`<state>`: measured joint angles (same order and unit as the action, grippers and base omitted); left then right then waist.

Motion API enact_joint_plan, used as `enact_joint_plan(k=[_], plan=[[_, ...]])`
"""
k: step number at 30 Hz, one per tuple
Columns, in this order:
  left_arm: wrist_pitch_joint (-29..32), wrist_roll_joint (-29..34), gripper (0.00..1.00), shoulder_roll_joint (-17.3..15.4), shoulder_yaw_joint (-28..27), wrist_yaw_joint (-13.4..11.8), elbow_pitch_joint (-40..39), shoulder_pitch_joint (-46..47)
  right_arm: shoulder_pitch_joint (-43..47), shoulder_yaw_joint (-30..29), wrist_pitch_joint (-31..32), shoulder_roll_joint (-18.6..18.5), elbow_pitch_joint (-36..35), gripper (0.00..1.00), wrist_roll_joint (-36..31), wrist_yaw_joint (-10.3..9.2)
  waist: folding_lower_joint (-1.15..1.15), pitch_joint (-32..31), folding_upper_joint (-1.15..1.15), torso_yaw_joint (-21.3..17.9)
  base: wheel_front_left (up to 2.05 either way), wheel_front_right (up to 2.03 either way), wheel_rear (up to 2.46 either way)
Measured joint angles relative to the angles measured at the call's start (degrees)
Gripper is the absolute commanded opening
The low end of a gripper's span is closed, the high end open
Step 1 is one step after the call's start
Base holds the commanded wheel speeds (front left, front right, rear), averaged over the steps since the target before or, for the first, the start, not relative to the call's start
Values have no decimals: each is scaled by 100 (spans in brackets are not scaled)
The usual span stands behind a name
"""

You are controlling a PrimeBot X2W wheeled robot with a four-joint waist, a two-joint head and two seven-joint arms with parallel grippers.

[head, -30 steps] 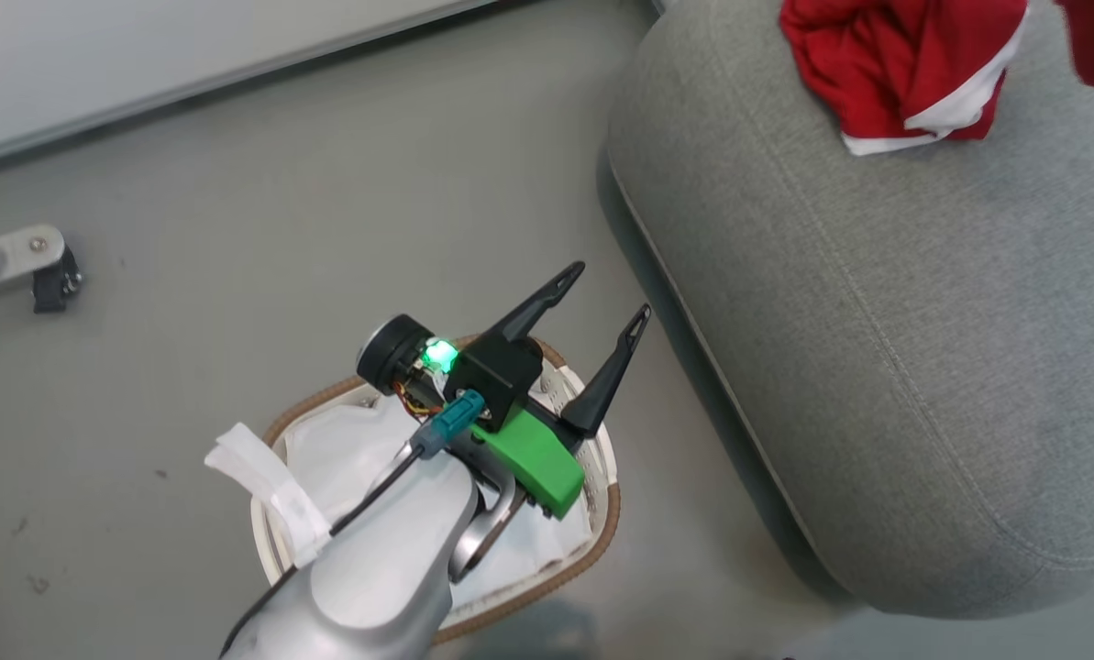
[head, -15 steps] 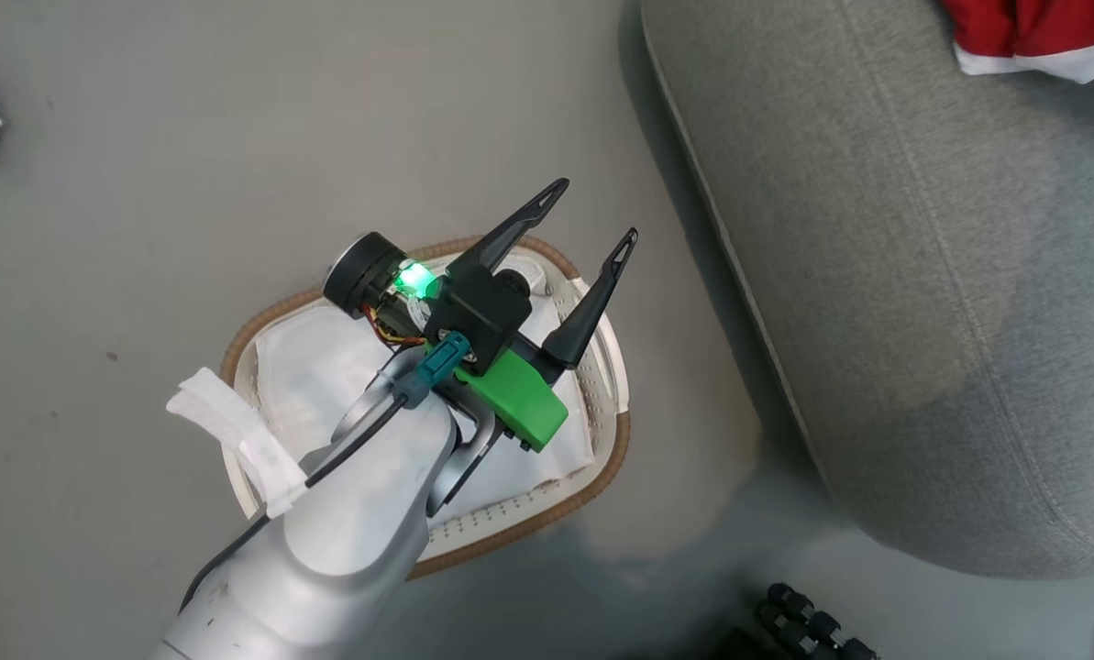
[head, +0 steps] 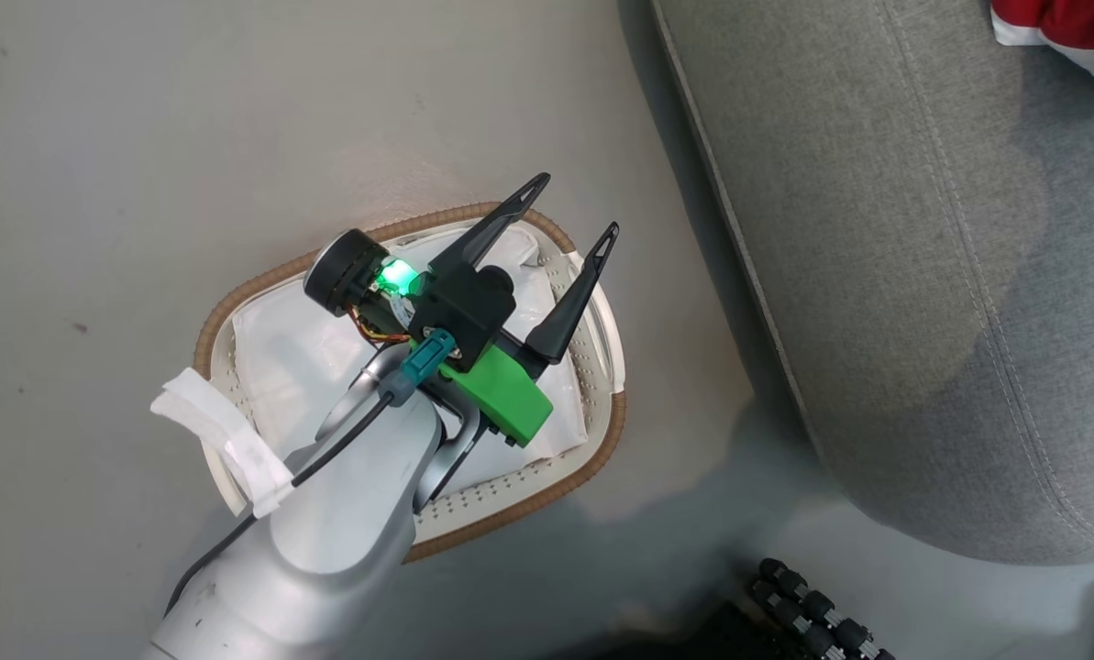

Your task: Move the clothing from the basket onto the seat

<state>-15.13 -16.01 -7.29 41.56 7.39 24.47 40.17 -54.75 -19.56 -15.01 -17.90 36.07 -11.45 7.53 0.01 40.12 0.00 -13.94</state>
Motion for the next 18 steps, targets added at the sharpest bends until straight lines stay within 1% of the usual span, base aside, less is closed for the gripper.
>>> enact_joint_plan(k=[1, 2, 11, 18], plan=[[0, 0, 100, 0, 3, 0, 2, -8, 63, -16, -1, 45, -41, 50, -25, 0, 0, -15, 0, -15, 0, 0, 0], [0, 0, 100, 1, 5, 0, 3, -18, 118, -20, -7, 82, -76, 100, -32, 0, 0, -31, 0, -26, 0, 0, 0], [0, -141, 100, 31, -24, 0, 38, -187, 897, 143, -7, 368, -543, 100, -132, 0, 0, -365, 0, -114, 0, 0, 0], [0, -264, 100, 114, -138, 0, 24, -446, 1563, 213, -8, 466, -820, 100, -108, 0, -1, -787, 0, -125, 0, 0, 0]])
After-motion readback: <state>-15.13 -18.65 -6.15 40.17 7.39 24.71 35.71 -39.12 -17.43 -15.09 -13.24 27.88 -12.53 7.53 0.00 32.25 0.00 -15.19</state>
